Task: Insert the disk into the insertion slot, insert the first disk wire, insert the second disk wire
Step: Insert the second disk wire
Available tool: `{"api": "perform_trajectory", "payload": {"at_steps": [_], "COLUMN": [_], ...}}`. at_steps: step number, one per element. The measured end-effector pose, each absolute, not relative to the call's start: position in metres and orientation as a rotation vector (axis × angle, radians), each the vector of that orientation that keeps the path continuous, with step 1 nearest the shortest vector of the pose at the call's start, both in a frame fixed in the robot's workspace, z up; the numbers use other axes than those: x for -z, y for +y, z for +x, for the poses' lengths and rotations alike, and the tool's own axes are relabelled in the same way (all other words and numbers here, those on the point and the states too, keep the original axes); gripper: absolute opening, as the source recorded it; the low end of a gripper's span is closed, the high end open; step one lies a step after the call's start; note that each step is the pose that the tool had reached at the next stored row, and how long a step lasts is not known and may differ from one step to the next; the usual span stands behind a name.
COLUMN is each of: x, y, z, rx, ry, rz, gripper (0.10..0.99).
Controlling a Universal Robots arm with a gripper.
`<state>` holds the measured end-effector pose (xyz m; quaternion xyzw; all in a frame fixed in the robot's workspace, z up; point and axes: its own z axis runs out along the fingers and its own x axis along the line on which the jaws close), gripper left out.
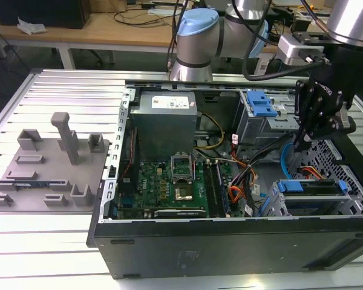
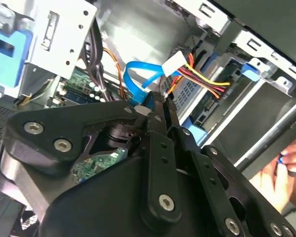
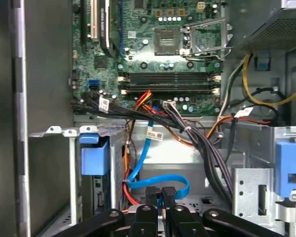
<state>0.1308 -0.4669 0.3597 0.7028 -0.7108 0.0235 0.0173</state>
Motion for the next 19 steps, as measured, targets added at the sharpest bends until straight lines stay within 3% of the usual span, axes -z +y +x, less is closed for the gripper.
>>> {"api": "perform_trajectory", "payload": {"at_steps": [10, 19], "x": [-0.359, -0.359], "y": [-0.470, -0.492], "z": [0.146, 0.146], "rx": [-0.040, -0.007], "ry": [-2.234, -2.264], "rz": [2.179, 2.175], "gripper": [0.161, 0.161]}}
